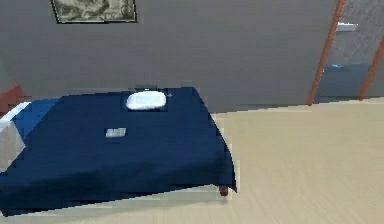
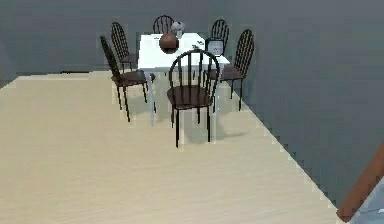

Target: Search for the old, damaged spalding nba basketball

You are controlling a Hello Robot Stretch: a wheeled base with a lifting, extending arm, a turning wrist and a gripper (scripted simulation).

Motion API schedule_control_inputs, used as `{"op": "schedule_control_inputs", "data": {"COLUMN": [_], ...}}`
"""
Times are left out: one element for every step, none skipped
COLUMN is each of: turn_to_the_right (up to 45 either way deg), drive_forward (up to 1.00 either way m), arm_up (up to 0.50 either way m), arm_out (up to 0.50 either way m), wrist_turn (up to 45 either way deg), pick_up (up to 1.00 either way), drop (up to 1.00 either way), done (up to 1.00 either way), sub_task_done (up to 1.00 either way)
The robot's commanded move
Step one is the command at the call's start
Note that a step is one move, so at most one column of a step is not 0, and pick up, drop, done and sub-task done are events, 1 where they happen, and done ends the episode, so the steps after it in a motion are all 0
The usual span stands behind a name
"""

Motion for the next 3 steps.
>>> {"op": "schedule_control_inputs", "data": {"turn_to_the_right": [33.0,0.0,45.0], "drive_forward": [0.00,0.45,0.00], "arm_up": [0.00,0.00,0.00], "arm_out": [0.00,0.00,0.00], "wrist_turn": [0.0,0.0,0.0], "pick_up": [0.00,0.00,0.00], "drop": [0.00,0.00,0.00], "done": [0.00,0.00,0.00], "sub_task_done": [0.00,0.00,0.00]}}
